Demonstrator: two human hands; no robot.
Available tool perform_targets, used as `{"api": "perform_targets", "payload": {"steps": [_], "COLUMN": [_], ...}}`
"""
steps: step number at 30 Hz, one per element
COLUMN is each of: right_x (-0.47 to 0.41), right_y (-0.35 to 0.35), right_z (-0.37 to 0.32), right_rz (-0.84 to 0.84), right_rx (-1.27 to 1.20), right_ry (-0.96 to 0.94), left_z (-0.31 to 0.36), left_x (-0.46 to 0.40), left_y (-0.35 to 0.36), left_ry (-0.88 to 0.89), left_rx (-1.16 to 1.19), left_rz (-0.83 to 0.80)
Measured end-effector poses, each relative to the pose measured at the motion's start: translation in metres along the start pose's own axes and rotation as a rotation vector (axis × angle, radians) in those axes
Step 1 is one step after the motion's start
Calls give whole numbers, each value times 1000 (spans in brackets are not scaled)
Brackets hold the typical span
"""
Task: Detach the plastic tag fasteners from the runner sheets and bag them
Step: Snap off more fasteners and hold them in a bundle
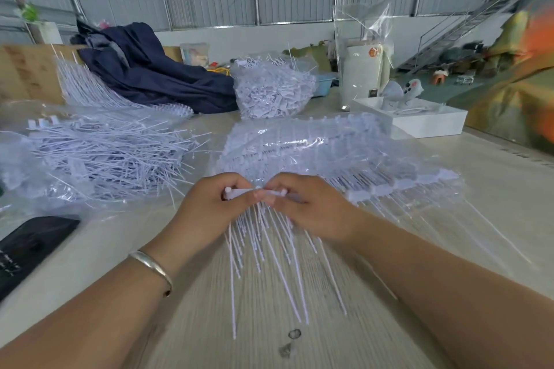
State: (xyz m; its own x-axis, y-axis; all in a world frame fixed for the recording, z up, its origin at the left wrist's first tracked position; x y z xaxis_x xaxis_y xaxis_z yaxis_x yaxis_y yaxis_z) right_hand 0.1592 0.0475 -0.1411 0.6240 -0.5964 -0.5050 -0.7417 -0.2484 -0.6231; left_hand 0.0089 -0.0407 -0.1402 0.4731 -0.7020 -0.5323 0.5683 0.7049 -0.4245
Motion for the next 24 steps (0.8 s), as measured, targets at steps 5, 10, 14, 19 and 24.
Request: {"api": "perform_targets", "payload": {"steps": [5, 10, 14, 19, 24], "right_x": [-5, -5, -7, -8, -5], "right_y": [-2, -7, -10, -20, -26], "right_z": [17, 17, 17, 7, -9], "right_rz": [46, 135, 129, 20, -50], "right_rx": [-43, -44, -68, -221, -273], "right_ry": [66, 71, 87, 100, 72], "left_z": [-8, -10, -8, -3, 3], "left_x": [-2, -1, -2, 2, 6], "left_y": [-5, -5, -3, 0, 4], "left_ry": [-223, -330, -423, -547, -636], "left_rx": [167, 278, 400, 665, 887], "left_rz": [-7, -19, -143, -241, -283]}}
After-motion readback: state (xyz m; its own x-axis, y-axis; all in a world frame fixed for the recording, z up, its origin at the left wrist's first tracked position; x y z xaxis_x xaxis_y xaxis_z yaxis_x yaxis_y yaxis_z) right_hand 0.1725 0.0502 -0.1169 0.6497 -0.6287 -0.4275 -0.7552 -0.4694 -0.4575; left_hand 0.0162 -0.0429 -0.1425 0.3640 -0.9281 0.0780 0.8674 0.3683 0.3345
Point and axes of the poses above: each hand's wrist, its own x-axis away from the middle knuckle, its own y-axis out of the palm, z = x × y, the point moved 3 cm from there along -x, towards the middle knuckle, and after that the axes turned 14 degrees about z, right-handed, at the moved point
